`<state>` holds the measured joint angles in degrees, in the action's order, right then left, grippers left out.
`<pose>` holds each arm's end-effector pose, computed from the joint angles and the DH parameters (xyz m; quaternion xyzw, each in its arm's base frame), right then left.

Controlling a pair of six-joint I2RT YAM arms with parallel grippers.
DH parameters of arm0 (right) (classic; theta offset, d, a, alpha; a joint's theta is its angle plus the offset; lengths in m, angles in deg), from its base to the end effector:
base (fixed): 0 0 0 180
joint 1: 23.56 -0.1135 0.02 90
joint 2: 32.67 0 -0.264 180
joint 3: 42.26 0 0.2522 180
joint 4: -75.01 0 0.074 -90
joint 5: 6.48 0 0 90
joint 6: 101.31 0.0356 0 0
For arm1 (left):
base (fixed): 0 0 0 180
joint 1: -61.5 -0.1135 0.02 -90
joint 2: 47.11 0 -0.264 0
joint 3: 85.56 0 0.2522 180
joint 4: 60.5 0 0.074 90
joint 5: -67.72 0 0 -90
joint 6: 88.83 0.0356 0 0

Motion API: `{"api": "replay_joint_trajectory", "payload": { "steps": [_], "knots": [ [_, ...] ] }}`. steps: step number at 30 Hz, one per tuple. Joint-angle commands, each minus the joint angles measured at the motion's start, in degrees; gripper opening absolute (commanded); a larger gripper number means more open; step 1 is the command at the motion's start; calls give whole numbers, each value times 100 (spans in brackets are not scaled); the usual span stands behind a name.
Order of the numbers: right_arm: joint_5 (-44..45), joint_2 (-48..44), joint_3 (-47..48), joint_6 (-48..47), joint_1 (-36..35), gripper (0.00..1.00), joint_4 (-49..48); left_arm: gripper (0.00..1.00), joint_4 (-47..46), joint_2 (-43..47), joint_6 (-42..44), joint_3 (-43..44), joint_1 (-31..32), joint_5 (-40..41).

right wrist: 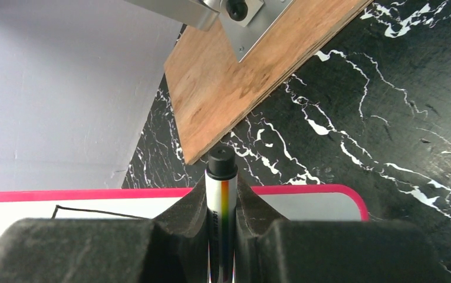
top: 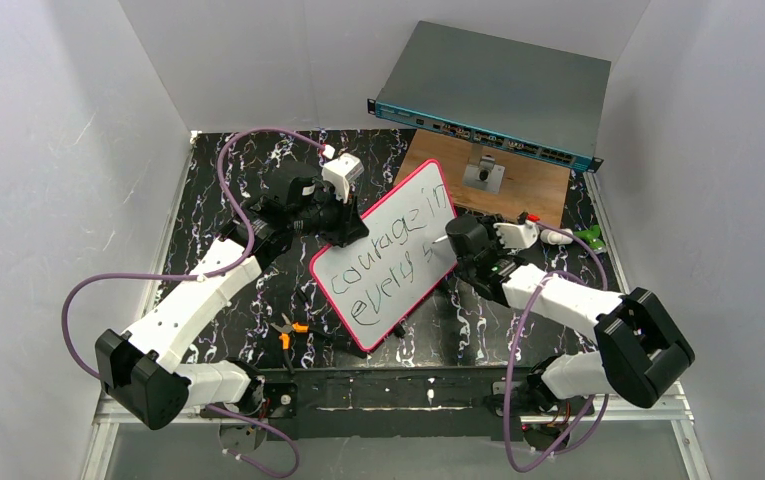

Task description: Write a sentence on the whiteboard

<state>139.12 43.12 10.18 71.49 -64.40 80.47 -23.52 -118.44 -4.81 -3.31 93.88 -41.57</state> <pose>0.2229 0.1538 0.2241 0.4943 0.6260 0.2073 0.5665 0.2300 -0.1598 0.3641 0.2773 0.7940 -0.3057 0.4463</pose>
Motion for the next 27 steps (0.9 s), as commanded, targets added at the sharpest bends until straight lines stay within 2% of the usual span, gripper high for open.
{"api": "replay_joint_trajectory", "payload": {
  "steps": [1, 15, 27],
  "knots": [
    [389, 137, 427, 342, 23, 1, 145, 0, 31, 124, 345, 53, -15, 259],
    [505, 193, 676, 1004, 24, 1, 1189, 0, -36, 22, 290, 99, -12, 202],
    [519, 176, 687, 1263, 23, 1, 1453, 0, -90, -19, 264, 85, -8, 161]
  ]
}}
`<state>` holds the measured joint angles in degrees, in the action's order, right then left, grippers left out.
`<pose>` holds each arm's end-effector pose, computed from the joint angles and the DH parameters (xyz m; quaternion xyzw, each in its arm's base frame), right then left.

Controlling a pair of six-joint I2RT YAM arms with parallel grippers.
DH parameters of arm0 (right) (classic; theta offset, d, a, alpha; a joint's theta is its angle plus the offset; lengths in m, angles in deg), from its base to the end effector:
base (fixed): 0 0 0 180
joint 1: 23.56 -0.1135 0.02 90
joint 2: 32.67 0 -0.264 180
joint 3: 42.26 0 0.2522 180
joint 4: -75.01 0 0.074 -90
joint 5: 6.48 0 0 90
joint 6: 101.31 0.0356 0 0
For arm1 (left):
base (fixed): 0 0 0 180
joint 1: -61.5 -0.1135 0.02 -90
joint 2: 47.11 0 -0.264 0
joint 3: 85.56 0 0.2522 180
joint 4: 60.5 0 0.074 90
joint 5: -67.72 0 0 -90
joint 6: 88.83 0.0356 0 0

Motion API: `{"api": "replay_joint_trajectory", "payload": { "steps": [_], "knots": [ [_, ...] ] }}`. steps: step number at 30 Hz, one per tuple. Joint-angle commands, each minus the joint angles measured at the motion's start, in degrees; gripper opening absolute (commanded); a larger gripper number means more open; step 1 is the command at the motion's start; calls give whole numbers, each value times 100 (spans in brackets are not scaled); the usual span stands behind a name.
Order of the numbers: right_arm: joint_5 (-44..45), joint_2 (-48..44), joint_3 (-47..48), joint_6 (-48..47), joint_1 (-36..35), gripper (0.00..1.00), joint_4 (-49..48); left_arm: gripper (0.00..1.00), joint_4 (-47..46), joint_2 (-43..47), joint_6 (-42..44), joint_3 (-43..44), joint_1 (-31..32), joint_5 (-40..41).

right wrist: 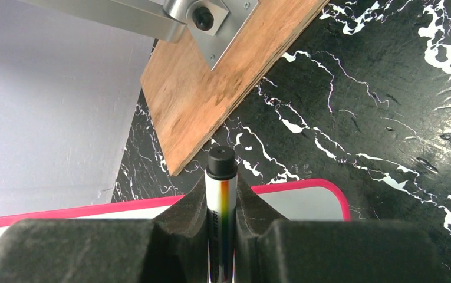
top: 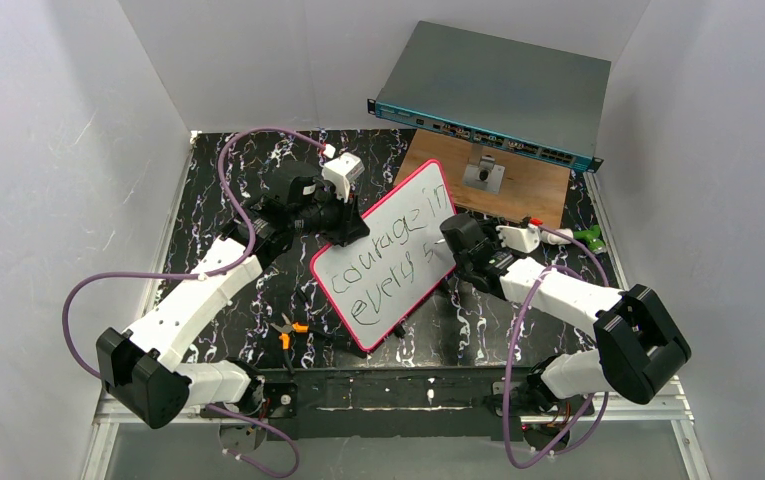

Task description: Write a sentence on the whiteboard

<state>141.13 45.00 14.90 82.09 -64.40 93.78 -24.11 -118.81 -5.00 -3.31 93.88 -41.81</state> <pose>0.2253 0.1551 0.2241 0.5356 0.6186 0.1765 0.5471 0.2316 -0.1610 0.3634 0.2771 0.7929 -0.3084 0.4466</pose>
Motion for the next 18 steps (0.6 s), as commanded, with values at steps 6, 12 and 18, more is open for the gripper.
{"api": "replay_joint_trajectory", "payload": {
  "steps": [6, 12, 18],
  "knots": [
    [266, 58, 295, 184, 28, 1, 131, 0, -23, 14, 308, 110, -8, 204],
    [208, 138, 351, 175, 23, 1, 128, 0, -15, 16, 321, 112, -13, 230],
    [149, 195, 405, 157, 26, 1, 114, 0, -27, 18, 336, 93, -12, 232]
  ]
}}
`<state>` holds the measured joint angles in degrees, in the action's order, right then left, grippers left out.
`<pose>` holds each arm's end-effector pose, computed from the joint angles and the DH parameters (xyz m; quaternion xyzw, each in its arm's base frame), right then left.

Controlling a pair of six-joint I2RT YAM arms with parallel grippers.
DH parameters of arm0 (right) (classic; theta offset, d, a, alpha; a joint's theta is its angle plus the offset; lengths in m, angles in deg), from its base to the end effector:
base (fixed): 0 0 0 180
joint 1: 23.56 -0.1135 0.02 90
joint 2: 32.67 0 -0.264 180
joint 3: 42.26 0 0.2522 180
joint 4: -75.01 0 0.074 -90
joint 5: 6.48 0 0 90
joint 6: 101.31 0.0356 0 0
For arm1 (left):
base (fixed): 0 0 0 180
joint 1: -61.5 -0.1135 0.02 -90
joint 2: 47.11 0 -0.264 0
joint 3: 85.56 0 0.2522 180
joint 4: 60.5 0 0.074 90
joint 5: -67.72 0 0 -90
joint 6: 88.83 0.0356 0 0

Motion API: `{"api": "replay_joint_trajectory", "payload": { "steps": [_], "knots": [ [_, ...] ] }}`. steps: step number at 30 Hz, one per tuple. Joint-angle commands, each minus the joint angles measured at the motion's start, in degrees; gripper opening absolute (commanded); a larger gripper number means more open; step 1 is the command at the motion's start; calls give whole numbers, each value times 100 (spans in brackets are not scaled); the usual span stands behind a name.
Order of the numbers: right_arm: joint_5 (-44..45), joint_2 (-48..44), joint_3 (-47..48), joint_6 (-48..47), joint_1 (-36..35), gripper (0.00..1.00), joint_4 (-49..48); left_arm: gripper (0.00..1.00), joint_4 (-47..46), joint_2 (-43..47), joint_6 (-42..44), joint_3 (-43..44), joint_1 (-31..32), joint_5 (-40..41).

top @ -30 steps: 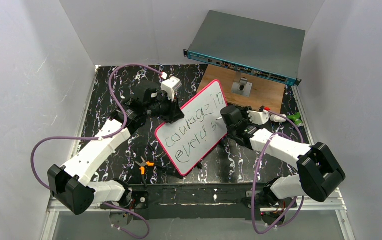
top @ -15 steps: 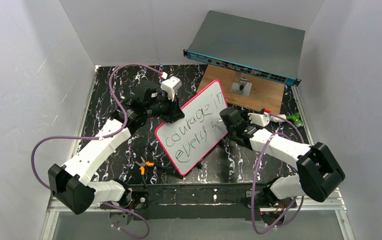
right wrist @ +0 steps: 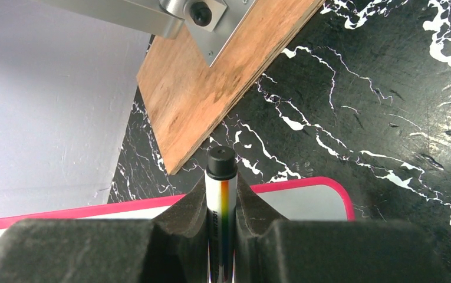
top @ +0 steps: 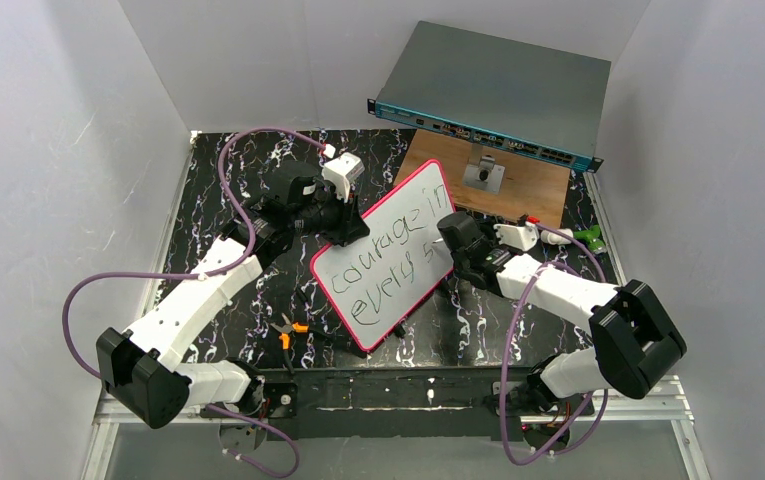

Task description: Write a sentence on the whiteboard

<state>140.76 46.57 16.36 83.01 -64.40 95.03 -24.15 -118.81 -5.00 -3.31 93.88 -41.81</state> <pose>0.2295 0.1588 0.2233 0.5375 0.6223 0.1728 0.5421 0.2317 -0.1610 0.3635 0.2771 0.7927 -0.3085 0.4469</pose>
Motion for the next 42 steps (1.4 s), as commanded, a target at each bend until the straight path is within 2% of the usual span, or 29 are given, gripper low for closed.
{"api": "replay_joint_trajectory", "payload": {
  "steps": [1, 42],
  "knots": [
    [180, 43, 264, 68, 26, 1, -11, 0, -26, 16, 334, 89, -11, 232],
    [-19, 563, 620, 18, 199, 1, -94, 0, 17, 6, 327, 169, -13, 230]
  ]
}}
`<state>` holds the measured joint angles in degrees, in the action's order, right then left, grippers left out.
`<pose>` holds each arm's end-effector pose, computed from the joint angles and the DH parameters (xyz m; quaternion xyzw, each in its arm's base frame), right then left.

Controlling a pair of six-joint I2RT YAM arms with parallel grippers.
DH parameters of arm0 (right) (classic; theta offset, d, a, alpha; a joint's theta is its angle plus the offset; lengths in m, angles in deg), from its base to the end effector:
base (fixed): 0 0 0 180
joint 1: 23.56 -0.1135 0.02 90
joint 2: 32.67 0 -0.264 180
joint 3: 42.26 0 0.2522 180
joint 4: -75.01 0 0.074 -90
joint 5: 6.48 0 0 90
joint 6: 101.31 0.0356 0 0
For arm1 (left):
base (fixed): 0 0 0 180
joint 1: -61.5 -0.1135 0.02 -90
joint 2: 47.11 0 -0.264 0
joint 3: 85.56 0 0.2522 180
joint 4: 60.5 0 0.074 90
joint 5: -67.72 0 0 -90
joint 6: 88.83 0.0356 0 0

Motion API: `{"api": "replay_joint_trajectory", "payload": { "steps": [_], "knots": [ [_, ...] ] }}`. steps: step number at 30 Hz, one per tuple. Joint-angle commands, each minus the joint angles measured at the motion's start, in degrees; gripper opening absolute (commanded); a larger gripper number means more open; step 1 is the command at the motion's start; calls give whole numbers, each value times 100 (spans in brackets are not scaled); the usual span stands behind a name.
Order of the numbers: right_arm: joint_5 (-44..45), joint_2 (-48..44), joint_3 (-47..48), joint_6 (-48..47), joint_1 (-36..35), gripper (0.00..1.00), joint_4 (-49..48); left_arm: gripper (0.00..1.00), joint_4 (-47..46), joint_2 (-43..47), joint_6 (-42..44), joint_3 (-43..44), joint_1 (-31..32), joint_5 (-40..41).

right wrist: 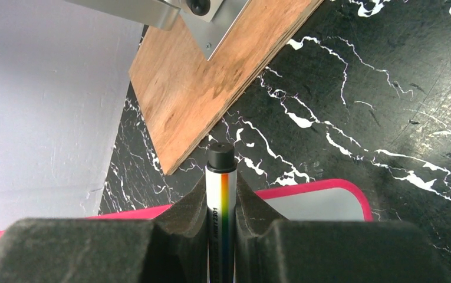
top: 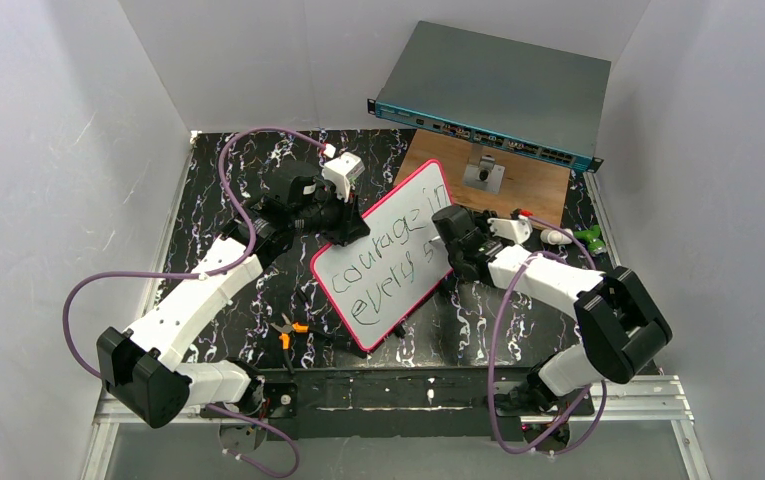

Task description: Write a sentence on the whiteboard

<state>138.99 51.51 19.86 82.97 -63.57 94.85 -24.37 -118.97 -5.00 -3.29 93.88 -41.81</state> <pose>0.2464 0.1685 0.2185 0.5374 0.6328 0.1673 0.5317 0.2324 -0.1615 0.3633 0.2771 0.7923 -0.3086 0.4475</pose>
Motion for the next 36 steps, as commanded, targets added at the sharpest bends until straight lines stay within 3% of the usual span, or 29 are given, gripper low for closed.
{"api": "replay_joint_trajectory", "payload": {
  "steps": [1, 16, 27, 36],
  "knots": [
    [158, 83, 277, 16, 145, 1, -80, 0, 28, 18, 324, 163, -8, 230],
    [-177, -165, 371, -642, 380, 1, -553, 0, -7, -69, 352, 248, -13, 264],
    [-268, 249, 726, -656, 375, 1, -555, 0, 54, -83, 423, 316, -13, 323],
    [-230, 302, 323, -325, 362, 1, -205, 0, 91, -135, 413, 407, -12, 318]
  ]
}}
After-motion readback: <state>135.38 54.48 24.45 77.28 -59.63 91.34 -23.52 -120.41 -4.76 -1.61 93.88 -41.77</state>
